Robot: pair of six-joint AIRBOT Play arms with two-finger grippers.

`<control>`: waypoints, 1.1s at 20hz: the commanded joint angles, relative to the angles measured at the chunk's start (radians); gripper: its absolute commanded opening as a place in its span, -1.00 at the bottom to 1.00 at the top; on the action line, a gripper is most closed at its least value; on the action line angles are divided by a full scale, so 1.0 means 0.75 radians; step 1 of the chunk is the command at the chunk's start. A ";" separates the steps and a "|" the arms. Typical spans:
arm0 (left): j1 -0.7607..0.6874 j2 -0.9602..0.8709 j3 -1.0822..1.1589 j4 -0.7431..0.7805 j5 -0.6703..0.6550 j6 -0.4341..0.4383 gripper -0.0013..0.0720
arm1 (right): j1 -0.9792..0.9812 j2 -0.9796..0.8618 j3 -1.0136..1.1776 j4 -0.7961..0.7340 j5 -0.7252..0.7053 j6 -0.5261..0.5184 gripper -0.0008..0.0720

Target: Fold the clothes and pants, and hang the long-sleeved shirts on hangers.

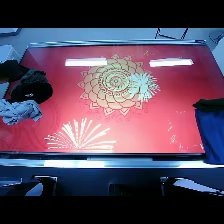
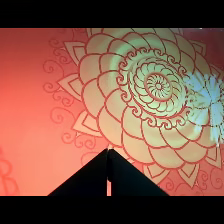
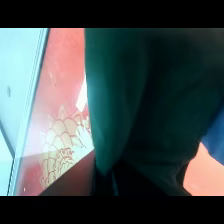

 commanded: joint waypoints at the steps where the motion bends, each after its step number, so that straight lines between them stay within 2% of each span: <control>1: 0.002 0.001 0.000 0.000 0.001 0.001 -0.90 | -0.090 0.031 0.001 -0.173 0.140 0.070 -0.86; 5: 0.002 0.001 0.000 0.000 0.001 0.001 -0.90 | -0.085 0.045 -0.027 -0.576 0.376 0.119 -0.86; 8: 0.002 0.001 0.000 -0.001 0.000 0.001 -0.90 | -0.085 0.047 -0.111 -0.808 0.461 0.137 -0.86; 15: 0.002 0.001 0.000 -0.010 -0.002 0.000 -0.90 | -0.088 0.097 -0.528 -1.107 0.280 0.100 -0.85; 22: 0.002 0.001 0.000 -0.010 0.001 0.000 -0.90 | -0.088 0.097 -0.588 -1.165 0.223 0.127 -0.84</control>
